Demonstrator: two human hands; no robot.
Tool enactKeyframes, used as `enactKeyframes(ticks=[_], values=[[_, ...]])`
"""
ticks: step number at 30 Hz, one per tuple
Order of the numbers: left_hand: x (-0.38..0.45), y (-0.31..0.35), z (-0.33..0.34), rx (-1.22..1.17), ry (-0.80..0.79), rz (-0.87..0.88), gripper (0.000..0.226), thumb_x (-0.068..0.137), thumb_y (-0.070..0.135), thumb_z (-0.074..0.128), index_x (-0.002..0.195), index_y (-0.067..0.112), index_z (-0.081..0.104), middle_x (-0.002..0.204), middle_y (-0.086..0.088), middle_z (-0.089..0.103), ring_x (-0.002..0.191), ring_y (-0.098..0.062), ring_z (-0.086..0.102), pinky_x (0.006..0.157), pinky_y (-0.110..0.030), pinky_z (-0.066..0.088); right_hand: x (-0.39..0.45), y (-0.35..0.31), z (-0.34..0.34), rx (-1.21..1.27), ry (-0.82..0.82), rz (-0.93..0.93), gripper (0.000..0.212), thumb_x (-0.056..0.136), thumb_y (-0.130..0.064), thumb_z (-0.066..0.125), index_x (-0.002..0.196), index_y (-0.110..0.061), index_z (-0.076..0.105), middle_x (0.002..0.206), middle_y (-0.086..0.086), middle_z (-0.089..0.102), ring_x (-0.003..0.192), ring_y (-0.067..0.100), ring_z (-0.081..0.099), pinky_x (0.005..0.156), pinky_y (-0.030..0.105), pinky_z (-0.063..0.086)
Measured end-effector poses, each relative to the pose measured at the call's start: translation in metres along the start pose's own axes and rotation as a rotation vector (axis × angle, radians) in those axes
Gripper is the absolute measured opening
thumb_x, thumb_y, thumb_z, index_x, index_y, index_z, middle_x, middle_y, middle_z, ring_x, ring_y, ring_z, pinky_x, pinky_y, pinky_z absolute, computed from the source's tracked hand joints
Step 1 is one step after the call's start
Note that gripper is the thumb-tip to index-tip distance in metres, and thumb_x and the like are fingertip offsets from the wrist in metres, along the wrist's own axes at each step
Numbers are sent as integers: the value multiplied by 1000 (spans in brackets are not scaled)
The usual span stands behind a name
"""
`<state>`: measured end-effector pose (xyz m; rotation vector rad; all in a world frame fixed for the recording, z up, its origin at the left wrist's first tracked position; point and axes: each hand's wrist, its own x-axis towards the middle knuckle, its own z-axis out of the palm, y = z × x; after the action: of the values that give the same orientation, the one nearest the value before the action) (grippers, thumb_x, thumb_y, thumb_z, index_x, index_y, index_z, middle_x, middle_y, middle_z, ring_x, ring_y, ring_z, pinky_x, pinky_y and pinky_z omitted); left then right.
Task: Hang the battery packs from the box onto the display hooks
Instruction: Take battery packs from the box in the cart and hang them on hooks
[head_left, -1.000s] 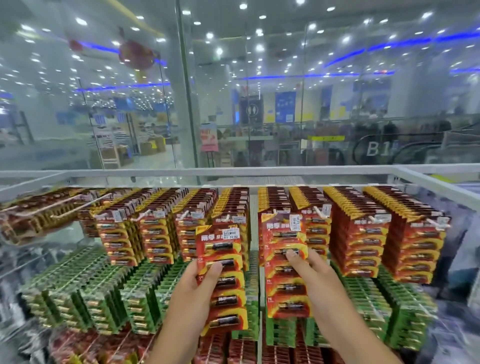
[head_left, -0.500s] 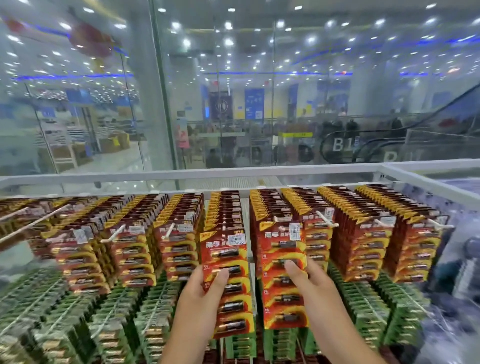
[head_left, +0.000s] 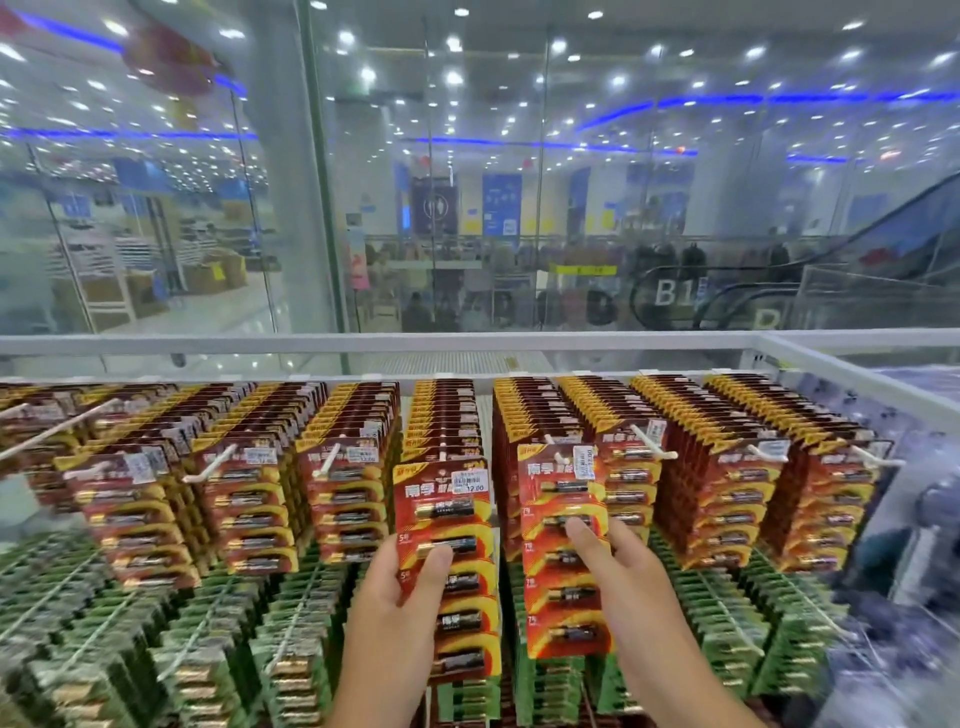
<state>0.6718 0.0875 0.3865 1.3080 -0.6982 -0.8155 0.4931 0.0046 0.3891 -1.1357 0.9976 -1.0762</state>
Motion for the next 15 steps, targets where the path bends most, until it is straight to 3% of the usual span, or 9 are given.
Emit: enactKeyframes(ticks=[1,2,6,10,13,15], values=[[0,-1,-1,-7,3,3,20,99,40,64,117,35,66,94,7,81,82,-17,79,76,-43,64,-2,-4,-1,13,-3,10,16,98,-42,65,112,-33,67,85,-30,74,73,-14,68,58,12,55],[0,-1,-1,-6,4,5,22,98,41,64,119,36,66,95,7,81,84,-18,79,78,-46,64,-3,-3,-2,-11,-16,10,16,99,-40,64,113,-33,68,85,-29,75,73,-12,69,58,14,55],[0,-1,-1,6,-22,-6,17,100,38,63,117,36,67,96,8,81,85,-17,79,81,-48,64,1,3,4,-11,15,2,36,92,-54,67,123,-36,72,111,-13,79,104,14,75,95,47,60],[4,4,3,-4,-18,-18,16,102,37,61,117,36,66,95,8,81,84,-16,79,75,-44,65,-1,-1,7,-2,-2,-21,54,79,-67,71,125,-38,70,118,-12,77,113,19,72,103,53,55],[5,3,3,-13,12,-23,17,100,40,62,116,35,67,95,5,81,84,-20,79,80,-50,65,5,4,3,-10,13,-48,88,60,-86,75,134,-40,65,130,-13,72,126,20,65,110,56,50],[7,1,3,1,9,-23,18,100,41,62,116,35,67,94,5,81,83,-20,79,79,-49,65,6,6,1,-28,21,-57,85,61,-85,74,134,-40,65,130,-14,72,126,20,65,110,56,50]])
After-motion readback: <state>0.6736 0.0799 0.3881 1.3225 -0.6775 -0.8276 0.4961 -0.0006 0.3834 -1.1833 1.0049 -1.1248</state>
